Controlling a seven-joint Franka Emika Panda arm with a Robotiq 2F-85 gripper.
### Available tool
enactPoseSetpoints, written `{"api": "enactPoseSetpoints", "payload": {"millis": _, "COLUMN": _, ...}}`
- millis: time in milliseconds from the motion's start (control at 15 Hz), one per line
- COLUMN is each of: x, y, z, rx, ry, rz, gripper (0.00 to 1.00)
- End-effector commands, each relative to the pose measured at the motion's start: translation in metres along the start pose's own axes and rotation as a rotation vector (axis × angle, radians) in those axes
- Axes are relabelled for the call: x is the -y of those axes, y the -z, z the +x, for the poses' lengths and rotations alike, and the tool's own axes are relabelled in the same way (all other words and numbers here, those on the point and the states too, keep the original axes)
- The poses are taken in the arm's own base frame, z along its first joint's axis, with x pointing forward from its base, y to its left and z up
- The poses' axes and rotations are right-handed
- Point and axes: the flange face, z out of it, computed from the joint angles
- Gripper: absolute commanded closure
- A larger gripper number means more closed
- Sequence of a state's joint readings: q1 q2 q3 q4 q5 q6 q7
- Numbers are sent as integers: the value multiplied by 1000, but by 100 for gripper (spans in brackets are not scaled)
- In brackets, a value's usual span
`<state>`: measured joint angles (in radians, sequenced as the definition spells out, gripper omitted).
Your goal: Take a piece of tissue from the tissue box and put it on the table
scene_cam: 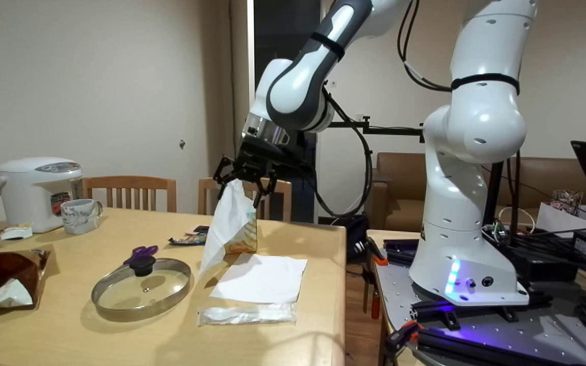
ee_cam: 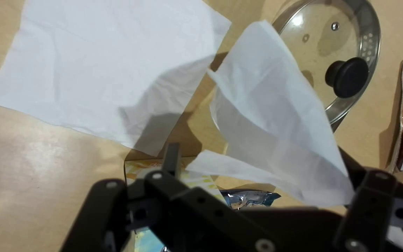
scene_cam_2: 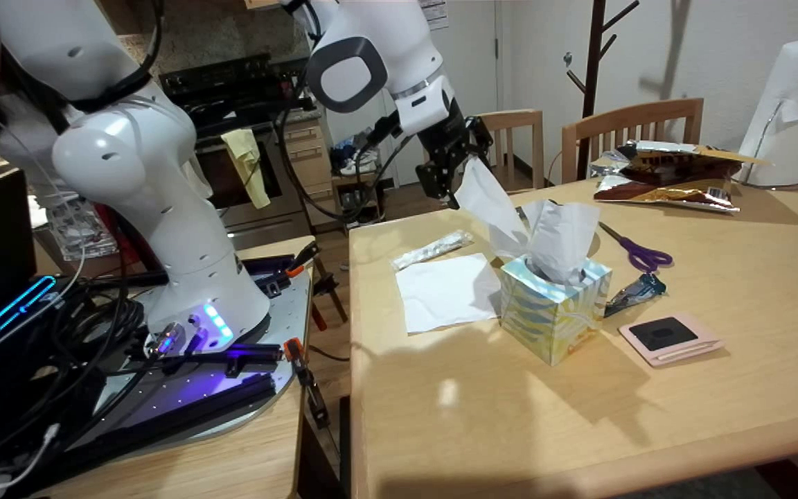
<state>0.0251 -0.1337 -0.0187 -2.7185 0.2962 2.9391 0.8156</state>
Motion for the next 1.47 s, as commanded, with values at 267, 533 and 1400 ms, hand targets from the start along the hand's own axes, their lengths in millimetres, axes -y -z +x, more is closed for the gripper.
{"api": "enactPoseSetpoints", "payload": {"millis": 267, "x": -16, "y": -8, "z": 2, "rx": -45, "ry": -17, "rz": 1, "gripper": 0}}
{"api": "enactPoseSetpoints", "payload": {"millis": 533, "x": -28, "y": -18, "z": -3, "rx": -35, "ry": -8, "rz": -35, "gripper": 0}}
{"api": "enactPoseSetpoints", "payload": {"millis": 1400, "x": -17, "y": -26, "z": -7, "rx": -121, "ry": 12, "rz": 69, "gripper": 0}}
